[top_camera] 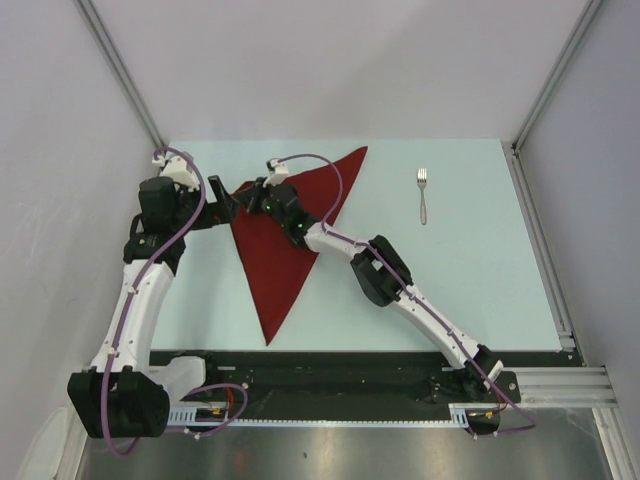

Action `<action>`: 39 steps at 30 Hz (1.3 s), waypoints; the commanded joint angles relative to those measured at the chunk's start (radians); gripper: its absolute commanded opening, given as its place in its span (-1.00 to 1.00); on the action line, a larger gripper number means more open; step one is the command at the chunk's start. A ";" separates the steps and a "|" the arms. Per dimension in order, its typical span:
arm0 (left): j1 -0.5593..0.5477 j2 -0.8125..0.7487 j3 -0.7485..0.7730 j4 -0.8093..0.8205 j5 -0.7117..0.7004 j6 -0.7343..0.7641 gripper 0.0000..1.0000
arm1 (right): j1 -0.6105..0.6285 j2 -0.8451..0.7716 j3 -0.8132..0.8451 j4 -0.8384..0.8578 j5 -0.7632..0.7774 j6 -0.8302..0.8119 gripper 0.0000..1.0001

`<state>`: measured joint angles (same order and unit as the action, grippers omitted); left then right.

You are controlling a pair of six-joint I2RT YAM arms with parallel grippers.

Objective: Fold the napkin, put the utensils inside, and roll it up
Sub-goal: Fold the napkin

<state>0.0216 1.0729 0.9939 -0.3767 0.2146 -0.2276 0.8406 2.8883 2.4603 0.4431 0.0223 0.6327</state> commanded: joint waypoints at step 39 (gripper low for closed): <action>-0.002 0.005 0.015 0.007 -0.003 -0.001 0.99 | -0.124 -0.675 -0.863 0.298 -0.213 -0.070 0.34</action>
<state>0.0216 1.0737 0.9939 -0.3794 0.2123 -0.2272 0.7506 2.4039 1.7222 0.6594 -0.1574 0.5903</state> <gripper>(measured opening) 0.996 0.667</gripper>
